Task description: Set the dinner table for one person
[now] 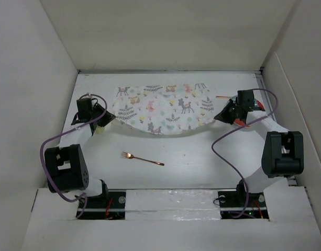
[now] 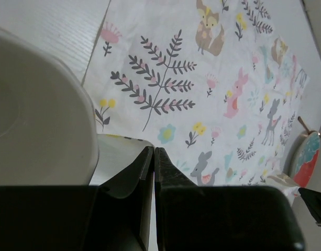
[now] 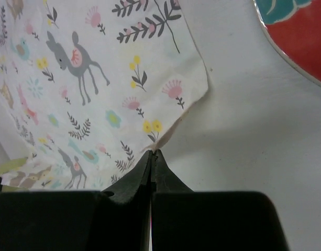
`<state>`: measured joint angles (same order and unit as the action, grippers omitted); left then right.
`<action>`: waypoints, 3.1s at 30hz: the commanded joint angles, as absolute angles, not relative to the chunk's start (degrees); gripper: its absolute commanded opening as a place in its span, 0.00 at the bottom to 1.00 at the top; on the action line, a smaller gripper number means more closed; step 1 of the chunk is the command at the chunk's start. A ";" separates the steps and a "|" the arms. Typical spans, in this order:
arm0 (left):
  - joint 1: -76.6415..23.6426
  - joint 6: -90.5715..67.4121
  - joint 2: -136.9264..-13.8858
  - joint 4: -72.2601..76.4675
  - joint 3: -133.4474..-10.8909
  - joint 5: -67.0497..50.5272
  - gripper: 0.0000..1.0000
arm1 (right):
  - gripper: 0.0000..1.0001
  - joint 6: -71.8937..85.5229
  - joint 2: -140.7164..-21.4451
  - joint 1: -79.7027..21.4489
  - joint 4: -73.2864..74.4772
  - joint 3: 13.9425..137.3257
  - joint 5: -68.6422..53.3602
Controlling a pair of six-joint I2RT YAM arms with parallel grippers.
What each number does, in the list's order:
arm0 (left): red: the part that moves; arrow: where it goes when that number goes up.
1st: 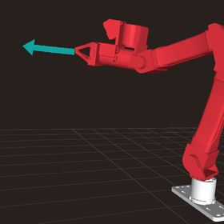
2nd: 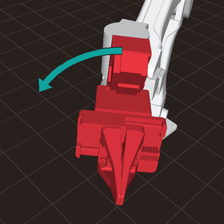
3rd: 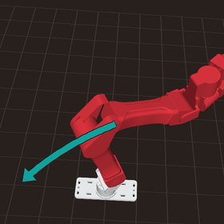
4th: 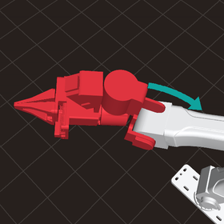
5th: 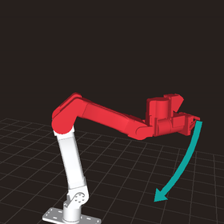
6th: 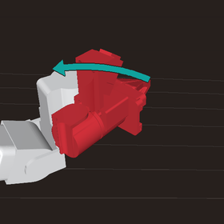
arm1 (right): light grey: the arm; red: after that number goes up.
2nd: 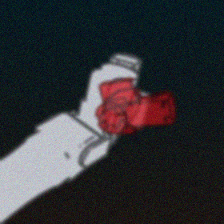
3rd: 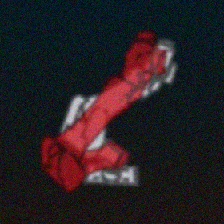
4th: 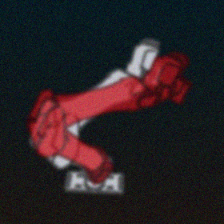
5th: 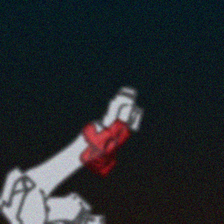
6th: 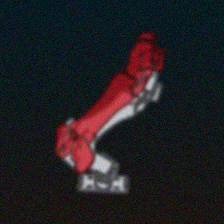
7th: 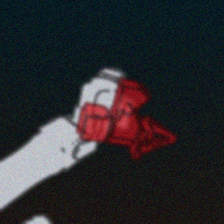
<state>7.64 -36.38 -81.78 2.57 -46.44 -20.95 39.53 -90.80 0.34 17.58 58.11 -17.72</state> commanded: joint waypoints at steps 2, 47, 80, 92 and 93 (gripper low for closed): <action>7.48 -32.70 -78.05 2.03 -42.81 -19.96 0.00 | 0.00 37.18 -86.06 0.53 17.14 53.89 -16.35; 5.27 -26.81 -65.66 -15.73 -43.50 -15.99 0.35 | 0.41 34.98 -72.86 2.72 26.36 46.05 -14.06; -36.20 -17.85 -67.32 -7.91 -56.34 -9.85 0.36 | 0.54 66.88 -83.58 30.06 7.74 43.59 -10.81; -36.21 -20.48 -70.22 -4.92 -56.95 -12.83 0.32 | 0.52 69.34 -90.52 28.48 7.73 46.14 -8.61; -36.21 -20.48 -70.31 -4.92 -57.21 -12.66 0.32 | 0.52 69.52 -90.96 27.78 7.73 46.40 -8.35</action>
<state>-36.27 -20.29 -70.24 -7.22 -54.13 -12.21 67.79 -89.95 29.02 10.31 43.86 -9.52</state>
